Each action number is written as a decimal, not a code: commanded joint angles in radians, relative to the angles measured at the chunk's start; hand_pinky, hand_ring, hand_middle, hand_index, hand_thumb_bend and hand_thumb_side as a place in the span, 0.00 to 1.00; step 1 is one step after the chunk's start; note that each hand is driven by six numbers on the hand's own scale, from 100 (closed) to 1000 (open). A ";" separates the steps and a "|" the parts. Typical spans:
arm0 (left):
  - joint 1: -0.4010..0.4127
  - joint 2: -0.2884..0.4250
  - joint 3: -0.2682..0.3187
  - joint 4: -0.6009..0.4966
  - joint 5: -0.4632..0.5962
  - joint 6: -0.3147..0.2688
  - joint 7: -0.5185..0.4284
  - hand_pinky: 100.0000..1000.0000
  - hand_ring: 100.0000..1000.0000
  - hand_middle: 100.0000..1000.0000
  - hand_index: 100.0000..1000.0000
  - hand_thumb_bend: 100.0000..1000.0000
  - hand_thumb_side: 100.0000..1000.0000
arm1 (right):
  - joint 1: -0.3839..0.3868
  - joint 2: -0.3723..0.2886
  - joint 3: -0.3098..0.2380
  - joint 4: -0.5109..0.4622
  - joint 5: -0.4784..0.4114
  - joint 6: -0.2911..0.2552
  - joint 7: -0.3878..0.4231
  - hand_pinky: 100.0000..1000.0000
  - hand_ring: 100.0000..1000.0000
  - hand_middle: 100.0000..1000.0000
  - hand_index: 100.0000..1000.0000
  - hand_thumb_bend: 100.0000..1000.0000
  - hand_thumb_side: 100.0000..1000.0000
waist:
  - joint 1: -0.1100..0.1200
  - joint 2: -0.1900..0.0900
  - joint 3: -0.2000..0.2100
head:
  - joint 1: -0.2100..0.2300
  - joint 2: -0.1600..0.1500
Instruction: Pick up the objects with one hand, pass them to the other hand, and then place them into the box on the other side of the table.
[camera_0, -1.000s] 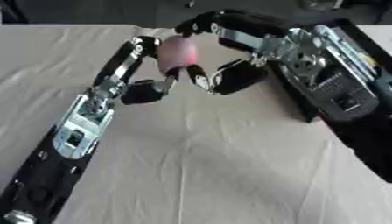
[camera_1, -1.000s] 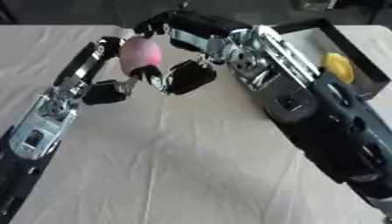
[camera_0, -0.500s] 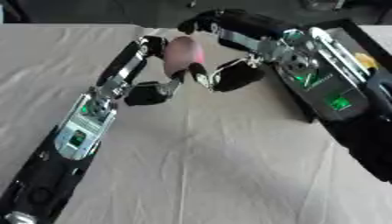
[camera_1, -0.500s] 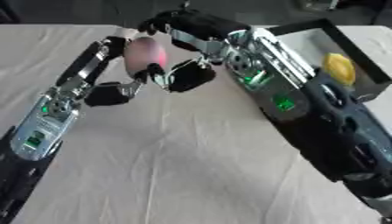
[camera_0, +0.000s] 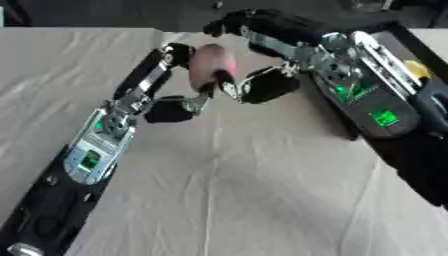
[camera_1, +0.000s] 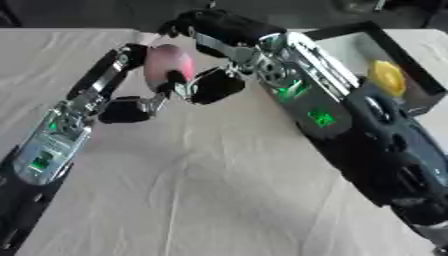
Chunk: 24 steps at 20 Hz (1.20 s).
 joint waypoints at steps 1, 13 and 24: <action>-0.019 0.003 -0.002 -0.030 0.002 -0.006 -0.001 0.68 0.57 0.46 0.40 0.00 0.11 | -0.012 -0.003 -0.007 -0.001 -0.016 -0.004 0.019 0.92 0.91 0.82 0.93 0.00 0.35 | -0.009 -0.023 0.002 | 0.001 0.006; -0.019 0.004 -0.004 -0.041 -0.053 -0.031 0.018 0.68 0.58 0.47 0.40 0.00 0.07 | -0.011 -0.005 -0.019 0.037 -0.065 0.020 0.128 0.93 0.89 0.70 0.87 0.00 0.36 | -0.010 -0.021 0.001 | 0.003 0.006; -0.019 0.002 -0.008 -0.046 -0.053 -0.034 0.019 0.69 0.58 0.47 0.40 0.00 0.07 | -0.005 -0.001 -0.020 0.050 -0.165 0.082 0.001 0.90 0.76 0.48 0.67 0.00 0.06 | -0.010 -0.020 -0.001 | 0.005 0.006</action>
